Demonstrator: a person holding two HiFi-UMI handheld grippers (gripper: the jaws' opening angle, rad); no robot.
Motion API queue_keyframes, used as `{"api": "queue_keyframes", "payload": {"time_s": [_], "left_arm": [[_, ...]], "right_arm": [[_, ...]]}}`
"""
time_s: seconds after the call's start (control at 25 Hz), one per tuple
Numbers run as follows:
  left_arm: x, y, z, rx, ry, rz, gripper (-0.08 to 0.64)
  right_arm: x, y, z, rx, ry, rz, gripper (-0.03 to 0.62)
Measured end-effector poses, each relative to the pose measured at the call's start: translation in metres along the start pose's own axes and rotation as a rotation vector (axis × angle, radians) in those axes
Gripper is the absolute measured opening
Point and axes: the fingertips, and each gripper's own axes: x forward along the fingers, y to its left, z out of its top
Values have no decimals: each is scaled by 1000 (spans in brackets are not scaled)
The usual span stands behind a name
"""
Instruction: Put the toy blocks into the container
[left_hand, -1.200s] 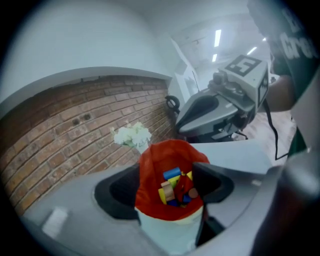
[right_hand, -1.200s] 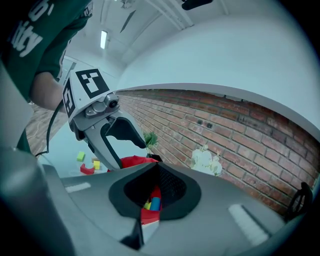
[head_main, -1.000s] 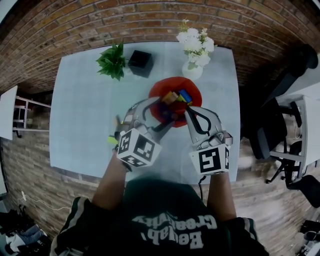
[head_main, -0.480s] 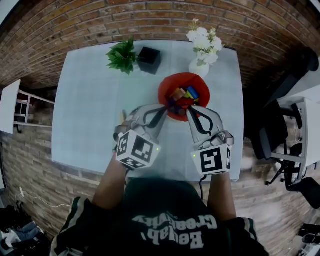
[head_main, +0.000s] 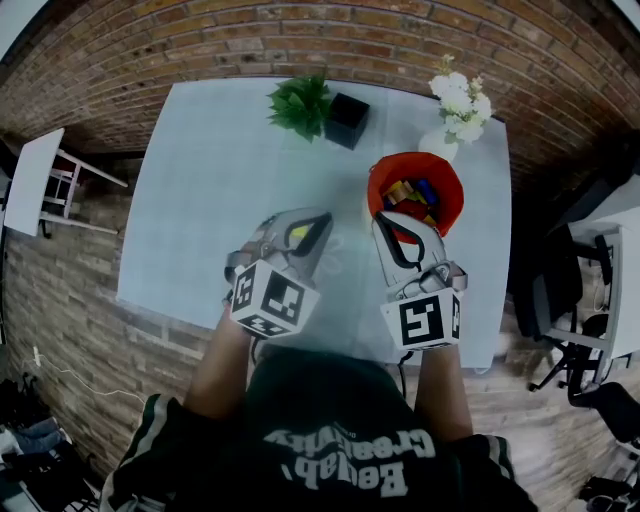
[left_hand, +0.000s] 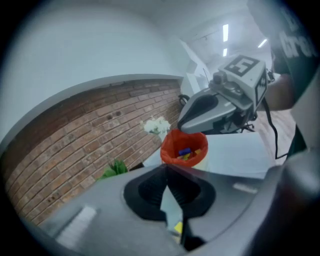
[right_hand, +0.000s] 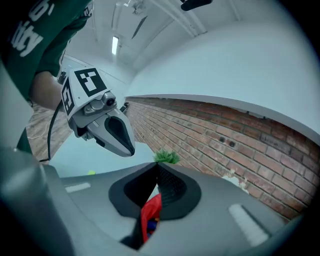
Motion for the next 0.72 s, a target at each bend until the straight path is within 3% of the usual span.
{"api": "queue_keyframes", "payload": {"time_s": [0.4, 0.72], "left_arm": [[-55, 37, -49, -40, 57, 84, 3], [-68, 46, -63, -44, 62, 90, 3]], "right_arm": [[47, 49, 47, -40, -60, 100, 6], [65, 67, 56, -43, -60, 133, 6]]}}
